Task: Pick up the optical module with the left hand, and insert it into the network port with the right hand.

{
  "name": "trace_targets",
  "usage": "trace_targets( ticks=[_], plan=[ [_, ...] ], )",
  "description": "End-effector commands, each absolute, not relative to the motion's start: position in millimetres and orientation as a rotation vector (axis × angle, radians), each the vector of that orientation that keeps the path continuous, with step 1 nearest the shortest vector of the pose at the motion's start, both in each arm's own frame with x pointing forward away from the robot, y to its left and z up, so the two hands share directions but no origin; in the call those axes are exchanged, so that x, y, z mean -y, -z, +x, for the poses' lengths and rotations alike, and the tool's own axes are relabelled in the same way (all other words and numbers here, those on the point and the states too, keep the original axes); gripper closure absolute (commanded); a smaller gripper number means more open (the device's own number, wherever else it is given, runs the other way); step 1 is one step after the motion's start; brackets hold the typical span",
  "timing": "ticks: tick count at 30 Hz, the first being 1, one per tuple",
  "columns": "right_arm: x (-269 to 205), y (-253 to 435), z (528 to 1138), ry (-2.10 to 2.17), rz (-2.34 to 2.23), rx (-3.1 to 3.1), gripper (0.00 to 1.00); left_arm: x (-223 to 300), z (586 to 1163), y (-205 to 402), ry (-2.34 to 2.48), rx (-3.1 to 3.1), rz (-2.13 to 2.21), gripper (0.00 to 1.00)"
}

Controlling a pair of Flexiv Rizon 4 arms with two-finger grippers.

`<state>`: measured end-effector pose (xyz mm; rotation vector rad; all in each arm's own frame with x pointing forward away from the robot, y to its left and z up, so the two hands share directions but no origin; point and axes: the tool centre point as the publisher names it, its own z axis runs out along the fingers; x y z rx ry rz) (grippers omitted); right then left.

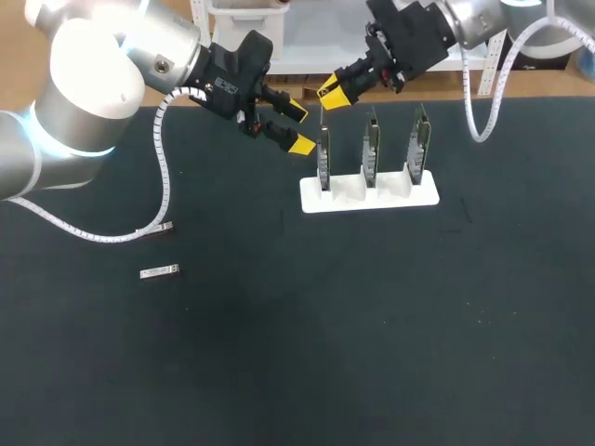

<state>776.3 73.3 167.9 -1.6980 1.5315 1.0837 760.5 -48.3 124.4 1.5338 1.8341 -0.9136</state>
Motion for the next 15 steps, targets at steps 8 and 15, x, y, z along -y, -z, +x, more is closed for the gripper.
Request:
trace_targets(
  ticks=[8,15],
  plan=[
    [-73.2,-169.3,773.1,-1.094,-1.691,-1.518,1.0,48.3,759.7,-125.2,0.909,-1.839,1.534,0.0],
    [-71.6,-168.8,773.0,-1.086,-1.691,-1.514,1.0,48.3,759.7,-125.2,0.909,-1.839,1.534,0.0]
  ],
)
